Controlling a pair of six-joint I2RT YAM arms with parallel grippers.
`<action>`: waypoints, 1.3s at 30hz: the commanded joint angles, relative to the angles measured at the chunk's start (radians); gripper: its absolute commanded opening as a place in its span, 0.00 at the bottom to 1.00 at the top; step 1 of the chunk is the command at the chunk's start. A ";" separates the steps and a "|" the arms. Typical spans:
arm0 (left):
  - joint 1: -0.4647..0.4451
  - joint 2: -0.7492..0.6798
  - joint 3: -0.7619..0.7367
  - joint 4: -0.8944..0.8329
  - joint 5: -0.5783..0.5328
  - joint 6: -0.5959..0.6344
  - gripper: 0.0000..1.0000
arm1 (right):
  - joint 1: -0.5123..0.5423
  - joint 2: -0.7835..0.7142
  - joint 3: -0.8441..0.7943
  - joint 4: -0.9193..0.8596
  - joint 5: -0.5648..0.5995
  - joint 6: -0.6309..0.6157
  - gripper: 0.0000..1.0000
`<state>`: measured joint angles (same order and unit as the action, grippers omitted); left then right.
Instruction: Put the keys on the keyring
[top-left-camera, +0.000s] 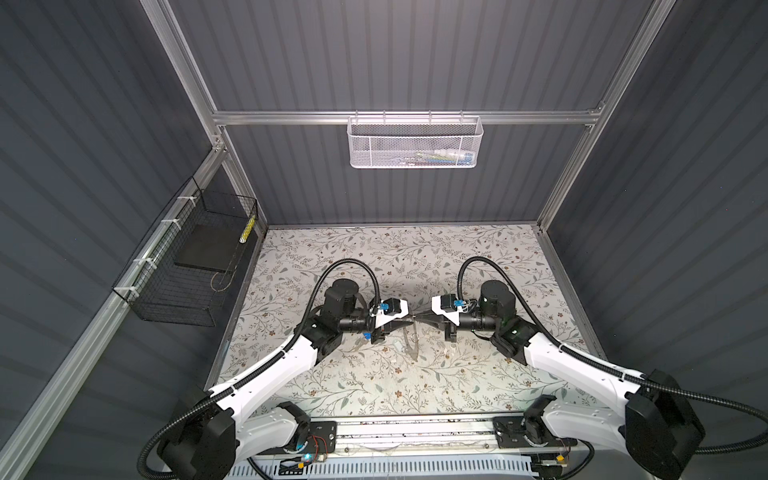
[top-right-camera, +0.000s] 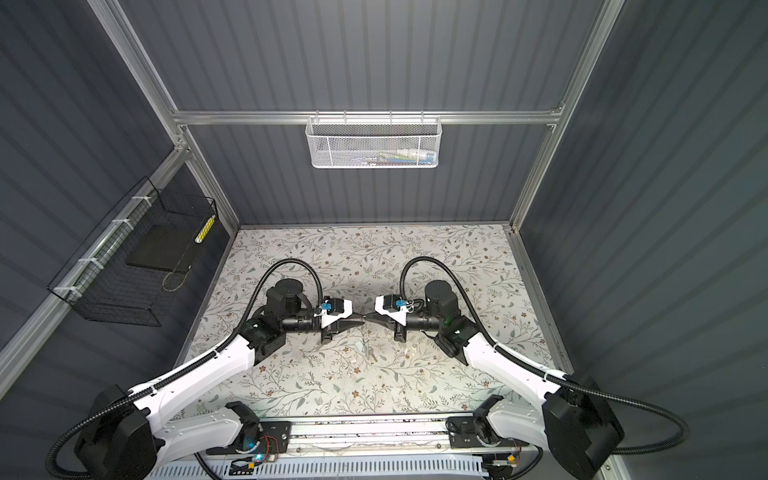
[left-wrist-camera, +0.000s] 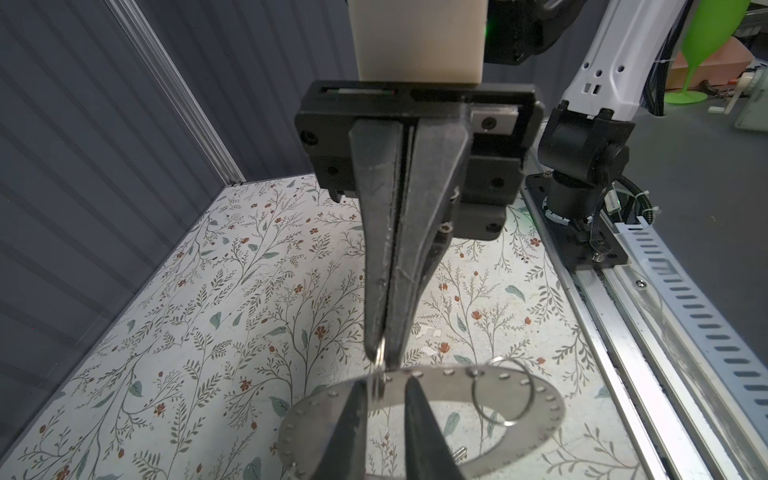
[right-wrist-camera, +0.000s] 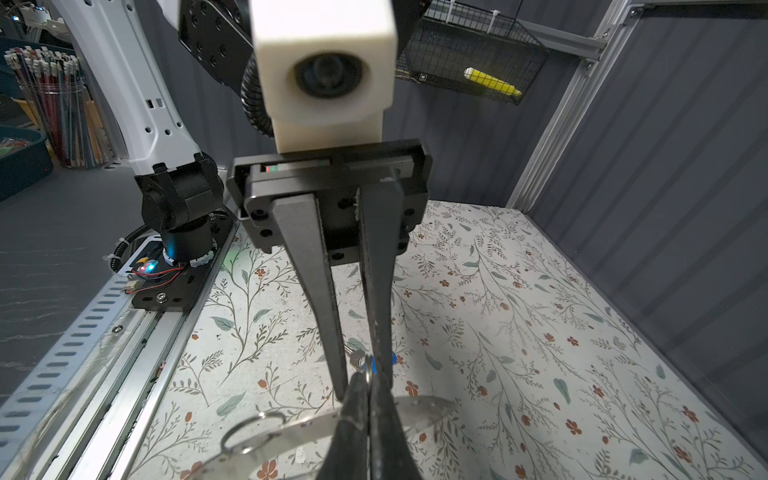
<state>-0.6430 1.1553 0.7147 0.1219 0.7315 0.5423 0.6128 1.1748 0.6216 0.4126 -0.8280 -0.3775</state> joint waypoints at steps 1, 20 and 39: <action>-0.010 0.003 0.023 0.012 0.023 0.007 0.15 | -0.005 0.009 -0.005 0.024 -0.027 -0.002 0.00; -0.025 0.012 0.113 -0.202 -0.015 0.128 0.00 | -0.010 -0.155 -0.013 -0.208 0.165 -0.102 0.42; -0.172 0.104 0.342 -0.523 -0.375 0.221 0.00 | 0.035 -0.252 -0.031 -0.300 0.312 0.029 0.35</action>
<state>-0.7998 1.2552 1.0073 -0.3416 0.4286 0.7441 0.6415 0.9138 0.6090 0.0532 -0.5148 -0.4072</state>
